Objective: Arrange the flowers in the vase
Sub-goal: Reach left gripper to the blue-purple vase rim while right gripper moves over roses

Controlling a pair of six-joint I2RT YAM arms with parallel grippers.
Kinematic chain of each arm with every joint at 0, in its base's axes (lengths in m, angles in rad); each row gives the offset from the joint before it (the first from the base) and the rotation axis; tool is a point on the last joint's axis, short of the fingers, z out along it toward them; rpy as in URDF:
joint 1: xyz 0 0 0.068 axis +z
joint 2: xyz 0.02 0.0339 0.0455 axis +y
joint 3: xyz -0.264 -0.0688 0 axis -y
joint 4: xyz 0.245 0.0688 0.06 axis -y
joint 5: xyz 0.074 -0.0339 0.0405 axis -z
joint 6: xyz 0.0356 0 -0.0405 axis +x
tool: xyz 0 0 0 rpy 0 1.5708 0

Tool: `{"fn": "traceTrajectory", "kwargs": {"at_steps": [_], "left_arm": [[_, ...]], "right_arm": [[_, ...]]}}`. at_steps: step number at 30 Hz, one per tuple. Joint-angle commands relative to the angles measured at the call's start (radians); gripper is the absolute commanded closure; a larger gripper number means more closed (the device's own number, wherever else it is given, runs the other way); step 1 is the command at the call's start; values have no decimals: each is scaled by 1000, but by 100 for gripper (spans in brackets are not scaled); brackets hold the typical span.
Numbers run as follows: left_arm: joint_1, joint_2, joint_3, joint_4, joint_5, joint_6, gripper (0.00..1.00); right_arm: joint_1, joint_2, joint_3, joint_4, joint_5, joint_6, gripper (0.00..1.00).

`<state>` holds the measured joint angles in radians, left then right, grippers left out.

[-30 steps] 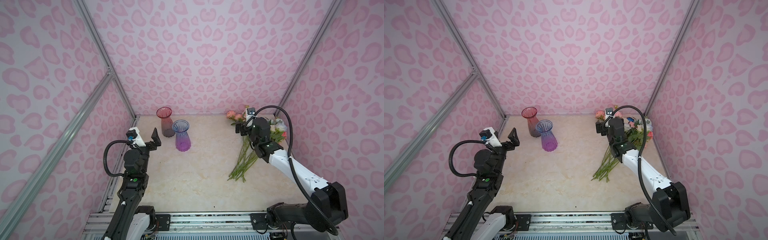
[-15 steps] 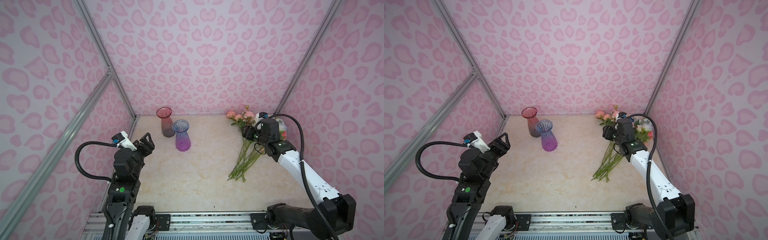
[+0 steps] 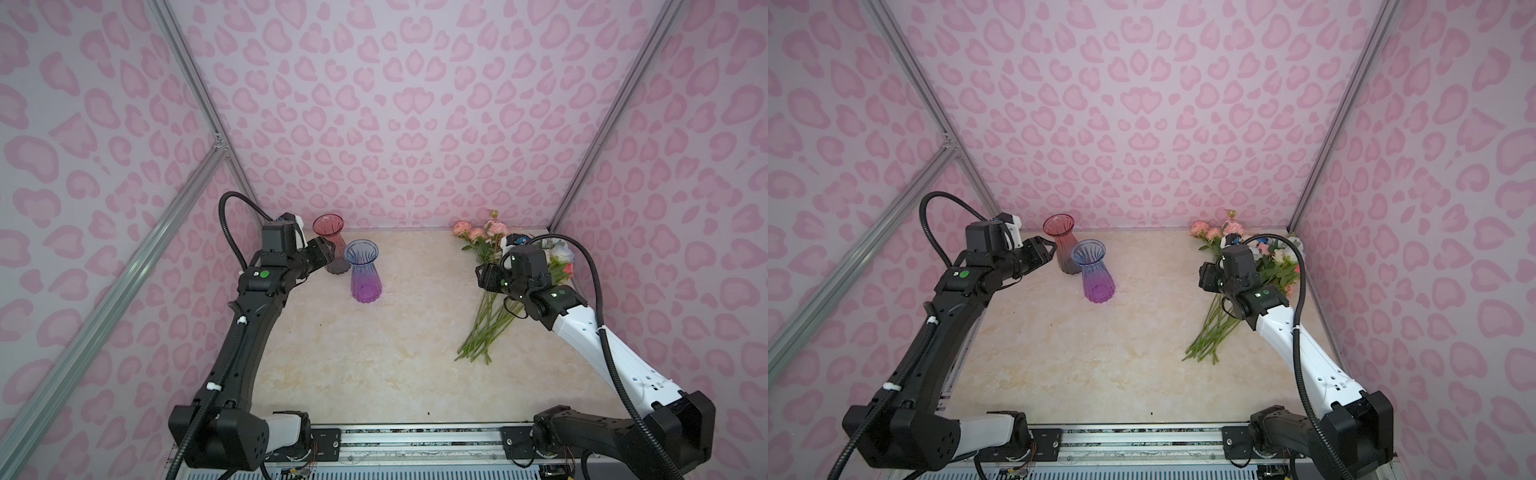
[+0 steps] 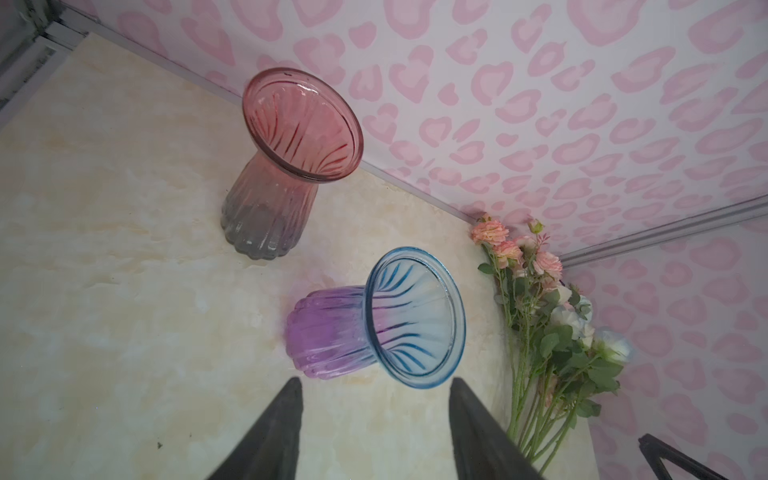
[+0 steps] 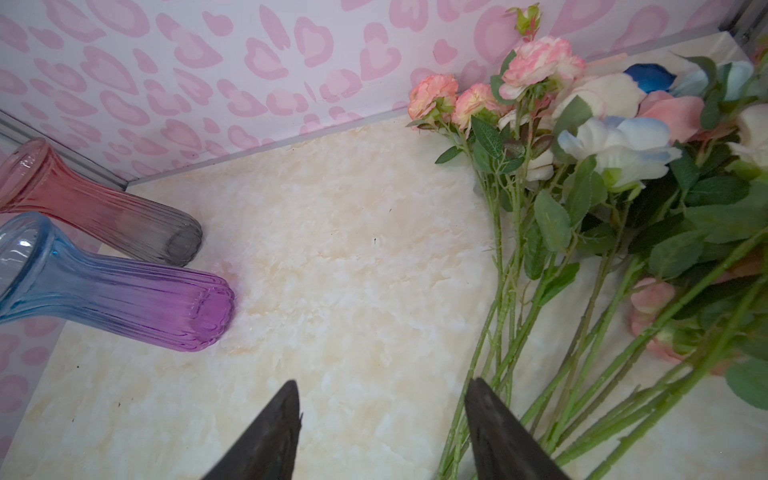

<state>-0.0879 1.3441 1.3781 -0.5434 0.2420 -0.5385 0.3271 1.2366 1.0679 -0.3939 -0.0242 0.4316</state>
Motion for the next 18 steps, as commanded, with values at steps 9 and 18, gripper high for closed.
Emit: {"fn": "traceTrajectory", "kwargs": {"at_steps": [9, 18], "left_arm": [[-54, 290, 257, -228, -27, 91, 52], [-78, 388, 293, -255, -34, 114, 55]], "right_arm": [[-2, -38, -49, -19, 109, -42, 35], [-26, -47, -59, -3, 143, -33, 35]]}}
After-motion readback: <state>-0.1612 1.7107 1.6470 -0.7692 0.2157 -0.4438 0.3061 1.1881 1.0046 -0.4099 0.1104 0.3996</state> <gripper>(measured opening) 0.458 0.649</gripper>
